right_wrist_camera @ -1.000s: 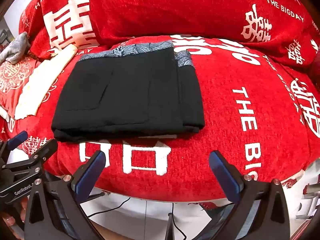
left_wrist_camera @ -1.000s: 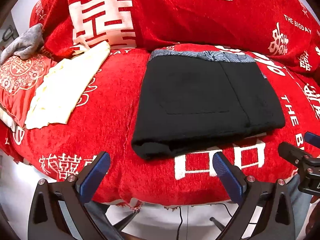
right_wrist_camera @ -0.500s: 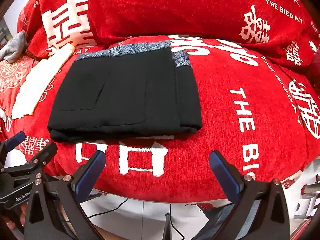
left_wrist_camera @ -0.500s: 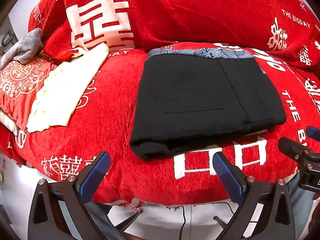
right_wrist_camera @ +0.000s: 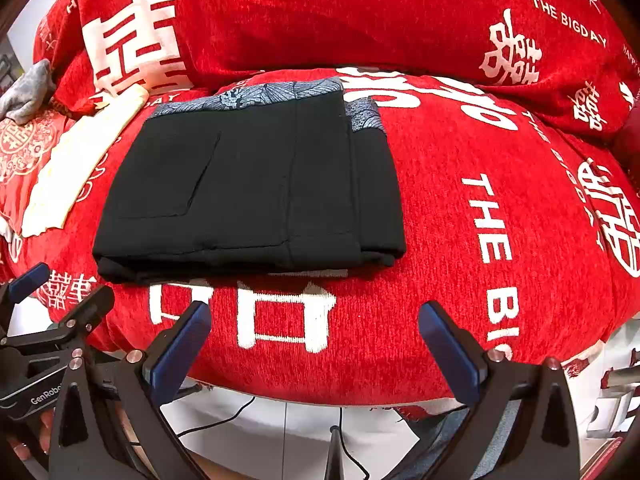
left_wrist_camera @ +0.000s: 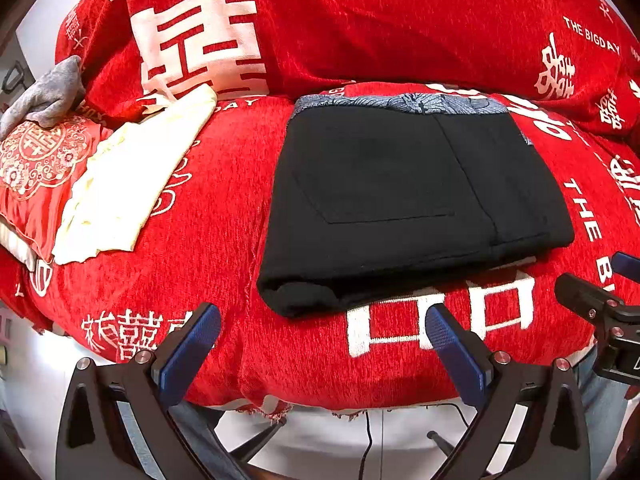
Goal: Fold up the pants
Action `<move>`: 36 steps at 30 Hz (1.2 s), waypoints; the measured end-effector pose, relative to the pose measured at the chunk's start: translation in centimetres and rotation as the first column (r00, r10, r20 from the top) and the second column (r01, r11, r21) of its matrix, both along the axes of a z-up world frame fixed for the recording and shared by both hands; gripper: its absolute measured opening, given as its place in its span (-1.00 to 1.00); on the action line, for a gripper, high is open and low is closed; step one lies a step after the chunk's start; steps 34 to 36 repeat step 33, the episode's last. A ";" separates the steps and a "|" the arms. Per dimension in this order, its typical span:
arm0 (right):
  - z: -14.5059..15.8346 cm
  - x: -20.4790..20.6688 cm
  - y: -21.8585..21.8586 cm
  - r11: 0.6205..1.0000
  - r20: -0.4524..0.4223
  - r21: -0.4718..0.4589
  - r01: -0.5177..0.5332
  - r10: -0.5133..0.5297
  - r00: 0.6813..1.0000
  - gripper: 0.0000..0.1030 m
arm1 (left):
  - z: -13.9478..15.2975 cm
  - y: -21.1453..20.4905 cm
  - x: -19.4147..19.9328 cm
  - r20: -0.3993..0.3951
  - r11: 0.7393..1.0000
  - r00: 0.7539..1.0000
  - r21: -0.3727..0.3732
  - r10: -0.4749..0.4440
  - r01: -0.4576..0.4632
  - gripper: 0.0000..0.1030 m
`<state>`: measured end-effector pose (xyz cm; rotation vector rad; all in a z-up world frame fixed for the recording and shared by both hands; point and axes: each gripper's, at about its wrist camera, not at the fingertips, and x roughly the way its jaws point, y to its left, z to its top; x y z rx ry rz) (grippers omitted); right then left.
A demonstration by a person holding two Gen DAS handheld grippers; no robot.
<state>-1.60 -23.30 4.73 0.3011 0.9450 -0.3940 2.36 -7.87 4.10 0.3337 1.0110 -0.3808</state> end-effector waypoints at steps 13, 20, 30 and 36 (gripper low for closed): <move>-0.1 0.0 0.2 1.000 -0.002 -0.002 0.001 -0.001 1.000 1.00 | -0.1 0.0 0.0 0.001 1.000 1.000 0.005 0.003 -0.003 0.99; -0.2 0.1 0.3 1.000 -0.005 -0.002 -0.002 0.002 1.000 1.00 | -0.1 0.0 0.1 -0.003 1.000 1.000 -0.001 0.003 -0.003 0.99; -0.3 0.3 0.2 1.000 -0.008 -0.003 -0.013 0.013 1.000 1.00 | 0.2 -0.2 -0.3 0.011 1.000 1.000 -0.022 -0.009 0.009 0.99; -0.2 0.3 -0.1 1.000 -0.009 0.000 -0.013 0.013 1.000 1.00 | 0.3 -0.5 -0.3 0.018 1.000 1.000 -0.019 -0.014 0.014 0.99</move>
